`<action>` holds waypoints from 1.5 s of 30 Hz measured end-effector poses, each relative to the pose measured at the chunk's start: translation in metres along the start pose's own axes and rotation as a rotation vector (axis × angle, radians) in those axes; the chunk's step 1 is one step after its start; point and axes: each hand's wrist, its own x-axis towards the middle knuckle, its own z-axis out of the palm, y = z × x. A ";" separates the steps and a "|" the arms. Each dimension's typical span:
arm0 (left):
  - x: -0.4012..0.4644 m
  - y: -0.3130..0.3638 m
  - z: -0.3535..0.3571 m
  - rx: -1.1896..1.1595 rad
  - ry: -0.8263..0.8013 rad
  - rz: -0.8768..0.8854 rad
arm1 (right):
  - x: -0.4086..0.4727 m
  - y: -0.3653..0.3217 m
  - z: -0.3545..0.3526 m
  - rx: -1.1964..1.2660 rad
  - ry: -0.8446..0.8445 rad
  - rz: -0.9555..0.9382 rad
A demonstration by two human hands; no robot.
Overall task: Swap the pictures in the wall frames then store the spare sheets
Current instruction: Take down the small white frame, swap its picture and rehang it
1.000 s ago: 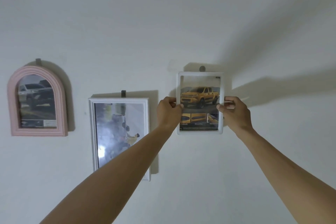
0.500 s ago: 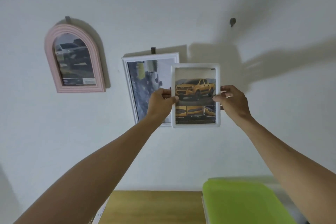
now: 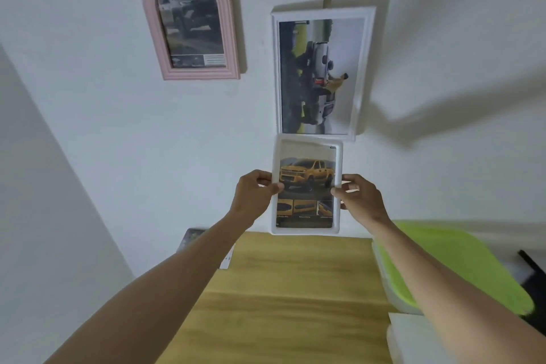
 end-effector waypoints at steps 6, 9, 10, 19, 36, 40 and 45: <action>-0.034 -0.062 -0.016 0.119 0.026 -0.098 | -0.041 0.042 0.069 -0.176 -0.146 0.109; -0.048 -0.082 -0.017 0.160 0.058 -0.125 | -0.050 0.048 0.091 -0.274 -0.198 0.112; -0.051 -0.087 -0.017 0.171 0.069 -0.131 | -0.051 0.048 0.097 -0.281 -0.203 0.105; -0.073 -0.103 0.013 0.392 0.139 -0.044 | -0.050 -0.004 0.123 0.004 -0.240 0.132; -0.070 -0.152 0.018 0.466 -0.111 0.021 | -0.069 0.048 0.078 0.267 -0.215 0.343; -0.047 -0.159 0.002 0.440 -0.188 -0.120 | -0.059 0.069 0.072 0.268 -0.287 0.353; -0.038 -0.163 -0.003 0.363 -0.223 -0.129 | -0.045 0.091 0.073 0.317 -0.396 0.380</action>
